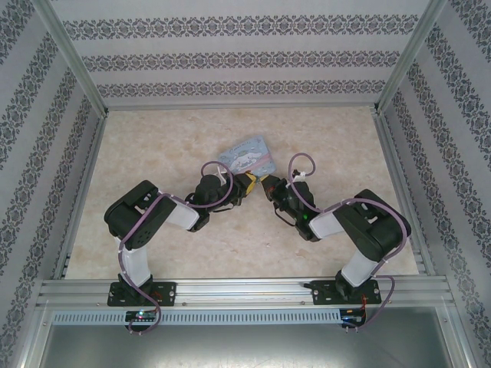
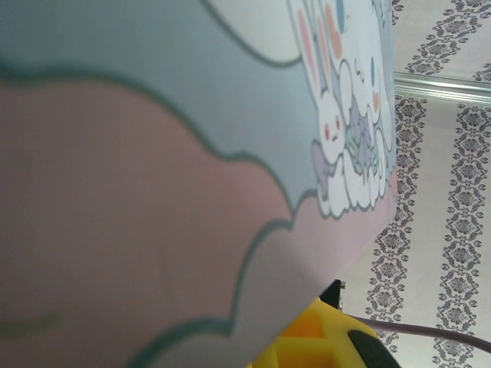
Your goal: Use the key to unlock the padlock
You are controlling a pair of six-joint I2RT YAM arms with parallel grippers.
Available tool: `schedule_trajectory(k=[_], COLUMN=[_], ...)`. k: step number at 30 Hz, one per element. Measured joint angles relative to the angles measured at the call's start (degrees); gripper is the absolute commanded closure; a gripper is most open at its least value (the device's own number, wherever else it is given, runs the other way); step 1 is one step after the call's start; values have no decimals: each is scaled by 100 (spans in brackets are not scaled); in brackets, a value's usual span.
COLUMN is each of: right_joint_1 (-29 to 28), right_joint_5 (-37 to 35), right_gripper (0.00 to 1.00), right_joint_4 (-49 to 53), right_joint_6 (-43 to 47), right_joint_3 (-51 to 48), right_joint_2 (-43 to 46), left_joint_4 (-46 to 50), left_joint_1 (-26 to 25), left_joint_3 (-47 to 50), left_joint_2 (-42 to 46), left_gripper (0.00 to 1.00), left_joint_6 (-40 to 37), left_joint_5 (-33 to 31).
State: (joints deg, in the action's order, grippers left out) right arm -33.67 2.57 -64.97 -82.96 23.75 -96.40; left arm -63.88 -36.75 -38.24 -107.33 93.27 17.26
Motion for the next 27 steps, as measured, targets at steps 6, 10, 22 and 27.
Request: schedule_trajectory(k=[6,10,22,27], right_joint_1=[20,20,197,284], right_joint_5=[26,37,664,914], right_gripper=[100,100,48,28], right_joint_4=[-177,-219,-59,619], right_joint_6=[46,46,63,232], right_joint_3=[2,2,-94,-284], right_joint_2=[-74,-129,105,866], left_joint_4=[-50,-48,101,103], left_joint_1=[0,0,-127,-151], left_joint_3=[0,0,9,7], left_joint_2=[0,-20,-70,-103], left_gripper=[100,100,100,100], left_joint_6=[20,-2,-516,-667], left_joint_5=[-44,-50,59,240])
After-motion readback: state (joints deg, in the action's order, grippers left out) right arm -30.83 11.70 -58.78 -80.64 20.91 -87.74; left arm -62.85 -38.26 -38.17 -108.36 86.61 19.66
